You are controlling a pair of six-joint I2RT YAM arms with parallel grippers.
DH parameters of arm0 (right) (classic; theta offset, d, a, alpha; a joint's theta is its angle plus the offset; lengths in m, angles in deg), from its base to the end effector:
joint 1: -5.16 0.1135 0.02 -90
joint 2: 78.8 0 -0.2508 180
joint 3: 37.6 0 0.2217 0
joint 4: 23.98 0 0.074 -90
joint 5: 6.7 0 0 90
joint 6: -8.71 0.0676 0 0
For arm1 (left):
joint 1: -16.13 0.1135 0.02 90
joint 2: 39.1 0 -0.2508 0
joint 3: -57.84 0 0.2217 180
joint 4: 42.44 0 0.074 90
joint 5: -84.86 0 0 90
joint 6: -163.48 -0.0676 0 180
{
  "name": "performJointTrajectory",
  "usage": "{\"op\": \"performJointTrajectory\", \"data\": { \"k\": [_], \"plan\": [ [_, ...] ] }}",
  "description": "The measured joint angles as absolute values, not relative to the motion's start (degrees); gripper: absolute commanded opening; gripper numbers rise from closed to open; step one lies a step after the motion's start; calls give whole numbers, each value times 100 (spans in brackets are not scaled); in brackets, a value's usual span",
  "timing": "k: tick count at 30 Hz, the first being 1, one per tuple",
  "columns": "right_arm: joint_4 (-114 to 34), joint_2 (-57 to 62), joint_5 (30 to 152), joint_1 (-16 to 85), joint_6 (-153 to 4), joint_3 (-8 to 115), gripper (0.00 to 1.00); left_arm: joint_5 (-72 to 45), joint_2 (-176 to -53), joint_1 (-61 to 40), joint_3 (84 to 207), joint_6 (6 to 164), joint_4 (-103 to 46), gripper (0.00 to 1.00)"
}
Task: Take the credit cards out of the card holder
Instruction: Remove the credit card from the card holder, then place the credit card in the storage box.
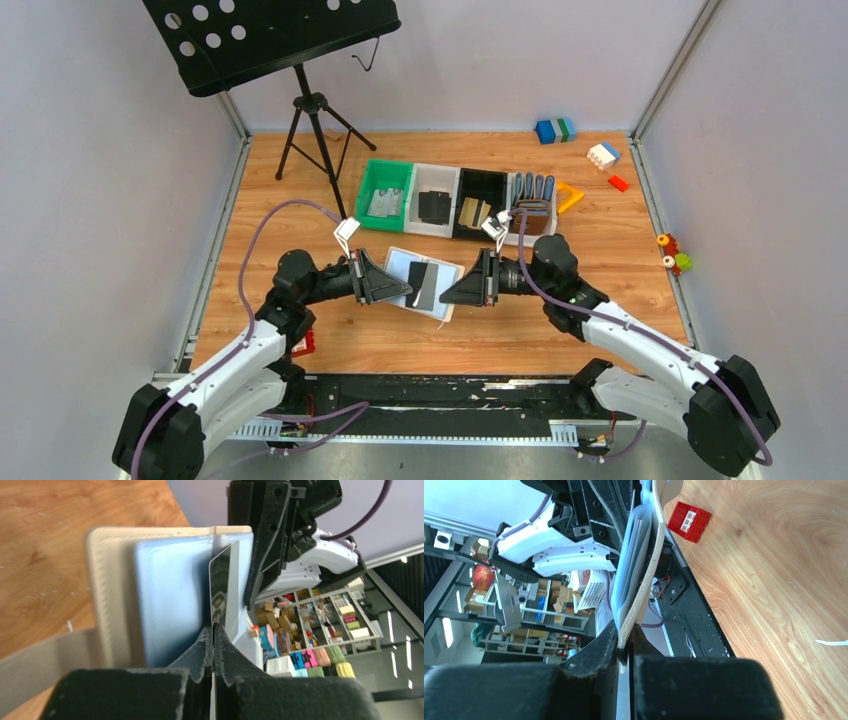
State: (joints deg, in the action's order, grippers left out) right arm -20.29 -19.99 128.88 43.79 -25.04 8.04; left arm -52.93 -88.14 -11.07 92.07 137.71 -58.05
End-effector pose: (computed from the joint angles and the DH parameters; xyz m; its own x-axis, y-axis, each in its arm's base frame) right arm 0.1461 0.1786 0.2576 -0.8924 0.0318 -0.4502 -0.4415 0.1449 0.8855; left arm 0.1455 -0.1311 0.2479 -0.8644 -0.2360 -0.4440 0.4311 0.1069 -0.8960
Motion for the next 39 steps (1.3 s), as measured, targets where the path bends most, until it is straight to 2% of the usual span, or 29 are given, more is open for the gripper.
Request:
{"op": "performJointTrajectory", "data": {
  "k": [11, 18, 29, 39],
  "plan": [
    [-3266, -2891, 12429, 3713, -2932, 561, 0, -5028, -8766, -602, 9467, 12822, -4397, 0],
    [-4649, -2950, 11771, 3682, -3546, 561, 0, -4137, -8967, -589, 10385, 11598, -2887, 0],
    [-5086, -2358, 11729, 3678, -4058, 546, 0, -3155, -11294, -801, 11963, 10754, -2428, 0],
    [-5454, -2426, 11839, 3678, -4554, 548, 0, -1894, -13321, -1101, 14264, 9874, -1834, 0]
  ]
}}
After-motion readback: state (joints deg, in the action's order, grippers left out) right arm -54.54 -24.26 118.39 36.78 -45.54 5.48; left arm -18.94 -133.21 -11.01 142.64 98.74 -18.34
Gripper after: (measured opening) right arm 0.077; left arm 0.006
